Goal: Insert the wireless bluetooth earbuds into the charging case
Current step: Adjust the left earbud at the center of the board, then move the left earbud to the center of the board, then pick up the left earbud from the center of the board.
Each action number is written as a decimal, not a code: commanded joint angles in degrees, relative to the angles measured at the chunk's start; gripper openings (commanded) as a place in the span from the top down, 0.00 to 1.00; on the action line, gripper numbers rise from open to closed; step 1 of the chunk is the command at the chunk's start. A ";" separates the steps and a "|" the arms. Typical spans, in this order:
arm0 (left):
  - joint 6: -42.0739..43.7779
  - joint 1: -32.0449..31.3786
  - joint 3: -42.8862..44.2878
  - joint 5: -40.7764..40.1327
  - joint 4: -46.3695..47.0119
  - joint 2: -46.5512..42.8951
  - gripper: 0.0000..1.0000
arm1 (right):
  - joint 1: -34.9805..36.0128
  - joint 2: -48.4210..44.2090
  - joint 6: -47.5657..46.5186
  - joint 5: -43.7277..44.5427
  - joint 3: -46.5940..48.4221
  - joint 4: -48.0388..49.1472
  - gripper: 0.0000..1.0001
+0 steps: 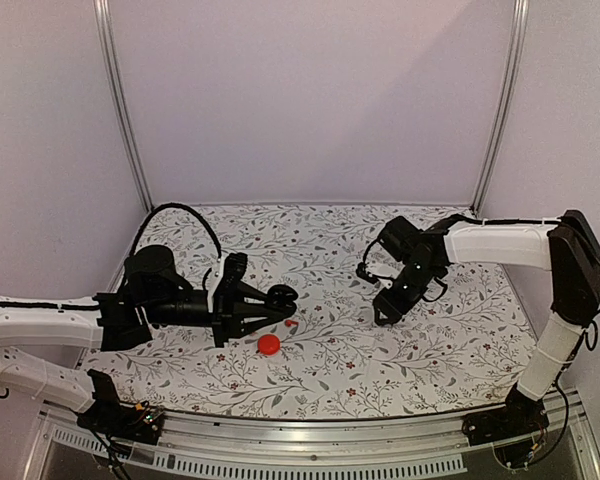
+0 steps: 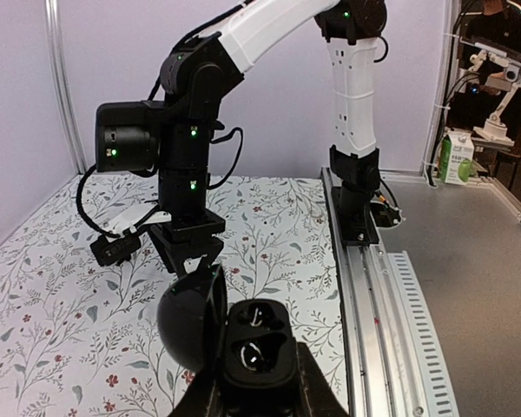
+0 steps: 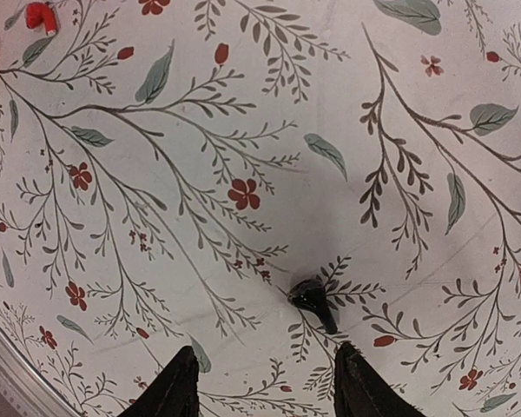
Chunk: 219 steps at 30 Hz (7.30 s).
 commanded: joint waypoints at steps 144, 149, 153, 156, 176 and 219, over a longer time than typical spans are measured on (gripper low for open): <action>1.78 0.21 -0.97 -1.29 1.70 -1.52 0.99 | 14.96 9.36 14.24 4.67 -30.46 73.35 0.84; 1.71 0.20 -1.11 -1.31 1.25 -1.92 1.00 | 15.57 10.86 16.99 4.41 -31.36 76.06 0.71; 1.73 0.22 -1.43 -1.36 1.50 -2.29 1.00 | 15.57 9.06 15.64 5.04 -34.57 78.81 0.62; 1.71 0.19 -1.41 -1.34 2.01 -1.87 1.00 | 15.49 7.69 13.97 4.64 -36.61 81.28 0.58; 1.88 0.22 -1.59 -1.55 1.79 -2.47 1.00 | 14.43 12.60 3.33 -3.00 -37.13 89.76 0.61; 1.66 0.16 -2.95 -2.43 2.50 -2.80 1.00 | 13.12 7.76 0.30 -7.30 -31.51 76.25 0.92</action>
